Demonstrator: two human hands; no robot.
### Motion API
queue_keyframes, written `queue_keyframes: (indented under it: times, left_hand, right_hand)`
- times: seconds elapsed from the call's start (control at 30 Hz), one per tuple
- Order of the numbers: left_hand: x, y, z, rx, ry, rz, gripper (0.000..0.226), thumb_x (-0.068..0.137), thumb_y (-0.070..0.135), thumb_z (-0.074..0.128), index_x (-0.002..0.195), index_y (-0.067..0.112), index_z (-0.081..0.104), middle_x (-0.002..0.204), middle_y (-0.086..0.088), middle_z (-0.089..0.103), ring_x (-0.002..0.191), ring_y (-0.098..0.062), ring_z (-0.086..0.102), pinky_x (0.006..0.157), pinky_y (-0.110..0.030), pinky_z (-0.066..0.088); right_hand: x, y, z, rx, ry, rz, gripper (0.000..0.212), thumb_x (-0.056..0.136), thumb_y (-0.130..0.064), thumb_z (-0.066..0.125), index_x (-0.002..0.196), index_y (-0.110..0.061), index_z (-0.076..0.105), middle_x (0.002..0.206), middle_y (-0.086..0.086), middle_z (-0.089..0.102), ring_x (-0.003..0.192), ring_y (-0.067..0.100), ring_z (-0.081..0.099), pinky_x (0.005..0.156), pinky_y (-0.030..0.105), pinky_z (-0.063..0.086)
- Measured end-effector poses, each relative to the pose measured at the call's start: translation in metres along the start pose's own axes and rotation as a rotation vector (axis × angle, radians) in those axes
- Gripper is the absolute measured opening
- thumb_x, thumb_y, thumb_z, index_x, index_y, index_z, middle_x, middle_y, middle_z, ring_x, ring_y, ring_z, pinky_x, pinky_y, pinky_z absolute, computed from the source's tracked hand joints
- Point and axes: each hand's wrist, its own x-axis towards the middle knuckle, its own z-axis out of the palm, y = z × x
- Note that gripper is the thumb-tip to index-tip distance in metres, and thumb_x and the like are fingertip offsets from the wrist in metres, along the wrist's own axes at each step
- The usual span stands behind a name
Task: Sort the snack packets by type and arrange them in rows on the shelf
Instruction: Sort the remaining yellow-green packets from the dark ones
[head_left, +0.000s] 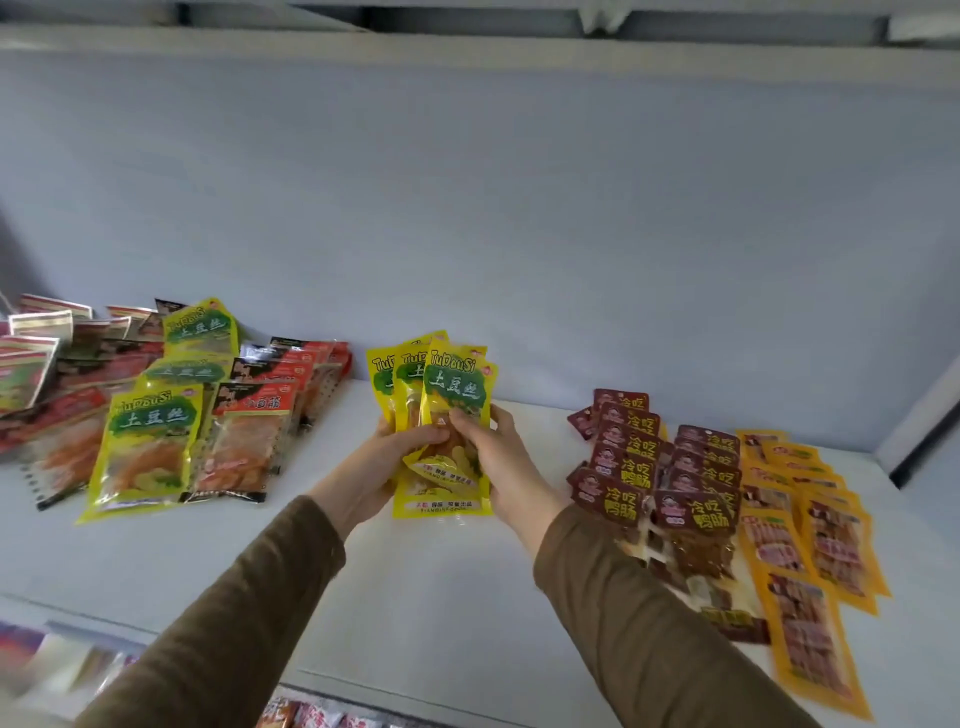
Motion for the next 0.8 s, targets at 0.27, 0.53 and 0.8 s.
queue_keyframes:
  times: [0.27, 0.53, 0.8]
  left_hand:
    - [0.033, 0.037, -0.1, 0.288, 0.171, -0.016, 0.081, 0.076, 0.015, 0.089, 0.143, 0.015, 0.044, 0.103, -0.005, 0.077, 0.084, -0.024, 0.078, 0.065, -0.038, 0.063]
    - [0.052, 0.061, -0.133, 0.396, 0.012, -0.032, 0.11, 0.08, -0.013, 0.075, 0.162, 0.018, 0.009, 0.137, -0.02, 0.059, 0.118, -0.044, 0.064, 0.102, -0.059, 0.051]
    - [0.052, 0.044, -0.141, 0.505, 0.012, 0.04, 0.126, 0.081, -0.003, 0.076, 0.162, 0.027, -0.016, 0.162, -0.01, 0.031, 0.122, -0.013, 0.038, 0.072, -0.017, 0.043]
  right_hand:
    - [0.043, 0.044, 0.1, 0.084, 0.156, -0.148, 0.056, 0.091, -0.019, 0.074, 0.135, -0.021, 0.04, 0.119, 0.007, 0.068, 0.106, 0.025, 0.07, 0.095, 0.047, 0.057]
    - [0.057, 0.048, 0.133, -0.316, 0.251, -0.231, 0.051, 0.07, -0.041, 0.082, 0.111, -0.036, 0.053, 0.114, 0.0, 0.07, 0.108, 0.022, 0.066, 0.095, 0.044, 0.056]
    - [0.047, 0.061, 0.136, -0.342, 0.278, -0.272, 0.088, 0.069, -0.062, 0.069, 0.147, -0.032, 0.044, 0.144, -0.002, 0.053, 0.135, 0.019, 0.049, 0.11, 0.047, 0.044]
